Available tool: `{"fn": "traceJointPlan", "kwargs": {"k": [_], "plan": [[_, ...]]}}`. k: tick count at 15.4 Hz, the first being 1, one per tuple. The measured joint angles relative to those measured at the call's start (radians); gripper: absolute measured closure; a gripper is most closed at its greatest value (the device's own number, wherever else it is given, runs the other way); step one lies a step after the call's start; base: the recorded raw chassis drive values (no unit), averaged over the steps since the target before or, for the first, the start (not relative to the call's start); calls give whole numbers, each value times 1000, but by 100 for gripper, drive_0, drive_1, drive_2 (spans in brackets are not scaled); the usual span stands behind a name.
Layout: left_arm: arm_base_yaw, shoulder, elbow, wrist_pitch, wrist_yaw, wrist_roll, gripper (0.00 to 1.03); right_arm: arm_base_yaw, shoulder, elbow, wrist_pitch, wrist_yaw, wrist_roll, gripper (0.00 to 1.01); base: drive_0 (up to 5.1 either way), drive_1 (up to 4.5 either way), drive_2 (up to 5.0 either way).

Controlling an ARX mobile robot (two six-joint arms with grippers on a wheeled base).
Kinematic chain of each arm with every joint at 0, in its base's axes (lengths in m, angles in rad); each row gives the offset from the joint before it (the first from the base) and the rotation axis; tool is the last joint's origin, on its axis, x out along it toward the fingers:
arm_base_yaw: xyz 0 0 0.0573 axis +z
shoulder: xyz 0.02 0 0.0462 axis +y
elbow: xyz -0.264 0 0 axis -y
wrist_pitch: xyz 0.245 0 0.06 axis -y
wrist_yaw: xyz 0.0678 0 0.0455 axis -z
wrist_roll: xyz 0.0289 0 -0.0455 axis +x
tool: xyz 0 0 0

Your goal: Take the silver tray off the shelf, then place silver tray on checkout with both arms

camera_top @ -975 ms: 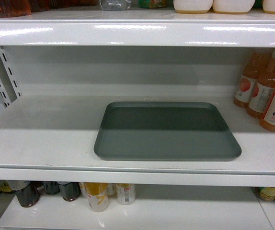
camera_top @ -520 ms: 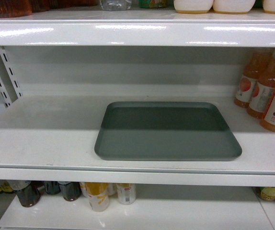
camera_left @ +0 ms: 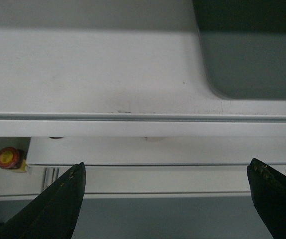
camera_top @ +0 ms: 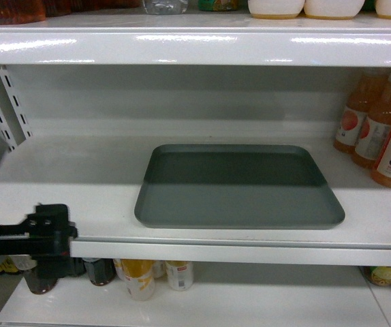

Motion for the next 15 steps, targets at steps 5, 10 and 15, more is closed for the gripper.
{"fn": "traceJointPlan", "kwargs": {"k": [5,10,15], "plan": [[-51,441,442,-72,11,-55,5,18,556,443,-29,-19,82,3,0,0,0],[-91,622,706,-208,-23,-77,5,31,766,795,-195,49,87,3,0,0,0],[-86,645,753,-237,-48,-86,5,32,831,890,-266,78,77,3,0,0,0]]}}
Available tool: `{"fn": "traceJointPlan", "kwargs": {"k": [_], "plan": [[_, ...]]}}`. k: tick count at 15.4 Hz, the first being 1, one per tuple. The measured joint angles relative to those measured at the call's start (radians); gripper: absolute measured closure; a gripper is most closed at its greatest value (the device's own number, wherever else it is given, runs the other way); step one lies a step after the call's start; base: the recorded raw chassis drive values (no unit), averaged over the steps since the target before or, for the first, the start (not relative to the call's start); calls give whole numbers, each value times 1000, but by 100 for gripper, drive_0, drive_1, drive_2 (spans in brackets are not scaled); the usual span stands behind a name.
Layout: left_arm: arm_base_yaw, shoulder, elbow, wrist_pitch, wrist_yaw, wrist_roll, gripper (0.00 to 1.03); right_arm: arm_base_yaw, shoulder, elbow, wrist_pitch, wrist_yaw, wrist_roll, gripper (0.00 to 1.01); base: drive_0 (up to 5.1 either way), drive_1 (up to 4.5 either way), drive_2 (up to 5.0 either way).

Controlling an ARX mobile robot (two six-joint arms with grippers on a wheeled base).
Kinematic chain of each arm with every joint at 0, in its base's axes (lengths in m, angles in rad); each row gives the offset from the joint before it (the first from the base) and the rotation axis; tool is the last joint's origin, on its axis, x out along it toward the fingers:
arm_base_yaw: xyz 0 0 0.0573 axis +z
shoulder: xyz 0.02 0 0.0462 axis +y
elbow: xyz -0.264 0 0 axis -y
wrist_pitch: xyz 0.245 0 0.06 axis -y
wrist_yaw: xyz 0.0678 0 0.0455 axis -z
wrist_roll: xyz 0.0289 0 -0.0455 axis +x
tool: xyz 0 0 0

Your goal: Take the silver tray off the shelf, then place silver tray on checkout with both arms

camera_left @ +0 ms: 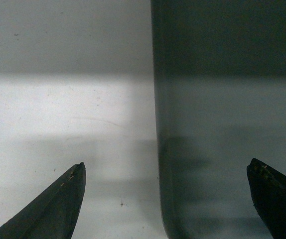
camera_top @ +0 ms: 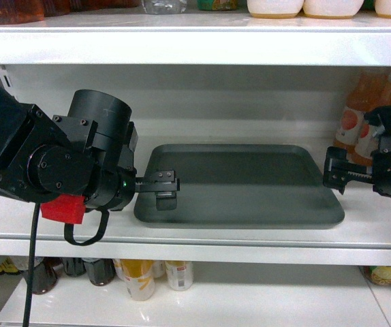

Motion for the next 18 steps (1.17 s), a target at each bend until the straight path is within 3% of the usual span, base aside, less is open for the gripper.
{"fn": "traceJointPlan", "kwargs": {"k": [3,5,6,7,9,10,13,17,18], "plan": [[22,62,59,-81,6,-28,5,15,94,183,-112,32,-11,3,0,0,0],[42,96,116,-113,18,-25,7,53,199,298,-237,66,-57,3,0,0,0],[46,96,121,-135,26,-23,19,60,206,307,-249,84,-69,11,0,0,0],[51,97,119,-135,41,-22,33,66,207,308,-259,84,-81,26,0,0,0],[56,98,115,-145,63,-30,52,75,211,319,-282,84,-86,46,0,0,0],[57,98,116,-157,69,-43,59,77,212,323,-291,84,-86,53,0,0,0],[56,98,114,-156,76,-48,64,78,212,325,-300,87,-86,58,0,0,0],[55,92,87,-131,117,-66,95,75,209,307,-283,113,-84,89,0,0,0],[58,72,37,-90,135,-104,101,69,188,241,-200,98,-87,98,0,0,0]]}}
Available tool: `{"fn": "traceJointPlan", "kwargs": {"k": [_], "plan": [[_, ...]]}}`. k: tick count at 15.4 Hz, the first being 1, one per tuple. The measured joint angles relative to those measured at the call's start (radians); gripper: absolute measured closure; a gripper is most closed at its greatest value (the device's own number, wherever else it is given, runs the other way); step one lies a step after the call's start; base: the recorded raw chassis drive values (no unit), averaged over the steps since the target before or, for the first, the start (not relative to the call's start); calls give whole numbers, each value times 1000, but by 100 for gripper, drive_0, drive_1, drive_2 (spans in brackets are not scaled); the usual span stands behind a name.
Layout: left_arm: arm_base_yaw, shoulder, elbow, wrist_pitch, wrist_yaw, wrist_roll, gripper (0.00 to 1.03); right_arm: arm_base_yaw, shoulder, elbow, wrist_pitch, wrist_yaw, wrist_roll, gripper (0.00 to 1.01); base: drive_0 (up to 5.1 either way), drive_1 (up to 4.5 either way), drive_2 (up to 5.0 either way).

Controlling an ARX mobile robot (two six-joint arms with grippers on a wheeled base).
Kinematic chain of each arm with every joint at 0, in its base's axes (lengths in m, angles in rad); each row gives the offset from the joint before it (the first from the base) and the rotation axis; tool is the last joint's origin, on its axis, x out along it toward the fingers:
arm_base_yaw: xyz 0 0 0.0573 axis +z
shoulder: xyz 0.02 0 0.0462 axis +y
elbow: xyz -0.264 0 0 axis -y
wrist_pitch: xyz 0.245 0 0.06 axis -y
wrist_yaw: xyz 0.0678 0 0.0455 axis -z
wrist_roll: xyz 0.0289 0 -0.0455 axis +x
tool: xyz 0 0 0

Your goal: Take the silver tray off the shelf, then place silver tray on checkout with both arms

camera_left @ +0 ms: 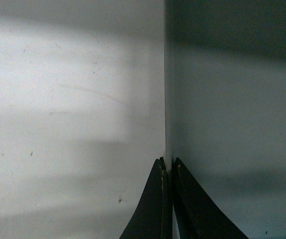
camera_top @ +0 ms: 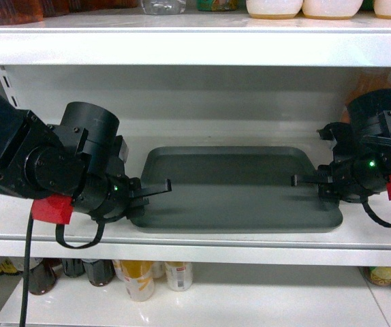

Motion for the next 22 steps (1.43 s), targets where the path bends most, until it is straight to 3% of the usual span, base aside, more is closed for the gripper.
{"fn": "traceJointPlan", "kwargs": {"k": [2,7,10,16,18,22], "plan": [[-27,-117,-225,148,-33,-45,101,8,-116,-221,119,-15,26,98,0,0,0],[-76,-297,-458,234,-63,-48,101,8,-348,-533,239,-24,54,98,0,0,0],[-87,-452,-537,256,-80,-23,101,22,-538,-674,291,-24,74,98,0,0,0],[-121,-764,-731,253,-131,42,101,46,-976,-959,274,-40,124,99,0,0,0],[-134,-810,-760,306,-176,81,100,47,-1039,-981,287,-43,135,99,0,0,0],[-134,-798,-760,298,-180,90,100,47,-1023,-978,274,-47,142,99,0,0,0]]}}
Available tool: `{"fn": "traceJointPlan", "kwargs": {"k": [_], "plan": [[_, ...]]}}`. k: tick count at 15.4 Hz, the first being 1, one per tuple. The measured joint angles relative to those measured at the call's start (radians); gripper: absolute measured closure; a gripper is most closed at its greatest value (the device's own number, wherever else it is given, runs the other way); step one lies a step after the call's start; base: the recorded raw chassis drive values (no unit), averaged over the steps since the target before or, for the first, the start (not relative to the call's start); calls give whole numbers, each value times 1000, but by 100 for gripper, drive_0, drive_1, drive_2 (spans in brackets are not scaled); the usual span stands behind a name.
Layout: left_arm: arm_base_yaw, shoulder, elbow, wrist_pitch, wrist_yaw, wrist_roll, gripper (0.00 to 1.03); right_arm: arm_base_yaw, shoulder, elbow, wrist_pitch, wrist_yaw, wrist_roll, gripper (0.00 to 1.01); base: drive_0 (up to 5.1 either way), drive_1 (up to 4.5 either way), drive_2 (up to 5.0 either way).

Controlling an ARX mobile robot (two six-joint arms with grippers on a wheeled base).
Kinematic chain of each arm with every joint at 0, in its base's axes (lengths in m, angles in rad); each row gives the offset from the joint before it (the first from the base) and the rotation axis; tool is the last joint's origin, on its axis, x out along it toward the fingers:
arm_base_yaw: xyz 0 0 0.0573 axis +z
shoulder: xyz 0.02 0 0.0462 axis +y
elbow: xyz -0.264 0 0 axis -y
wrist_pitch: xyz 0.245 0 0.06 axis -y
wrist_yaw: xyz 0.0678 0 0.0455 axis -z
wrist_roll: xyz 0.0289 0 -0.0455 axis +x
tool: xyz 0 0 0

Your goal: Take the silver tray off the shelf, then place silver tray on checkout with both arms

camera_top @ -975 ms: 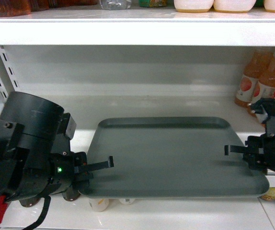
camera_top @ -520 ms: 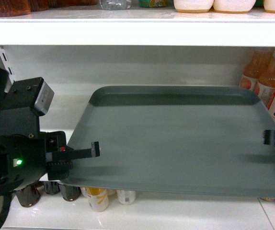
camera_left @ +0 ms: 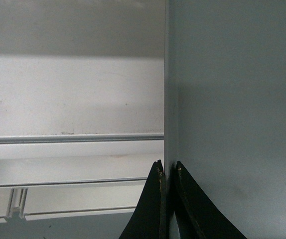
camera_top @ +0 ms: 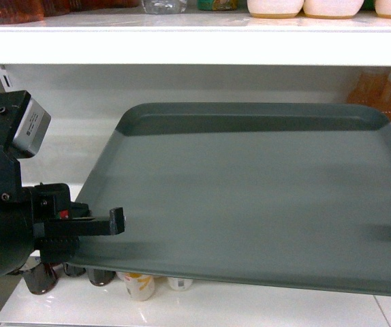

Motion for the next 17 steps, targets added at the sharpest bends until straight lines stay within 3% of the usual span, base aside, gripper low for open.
{"fn": "traceJointPlan", "kwargs": {"k": [10,17], "plan": [[0,0,0,3,-4,6,100,0,0,0,3,-2,1,99,0,0,0],[-1,0,0,3,-7,10,100,0,0,0,4,-2,2,99,-1,-429,426]]}}
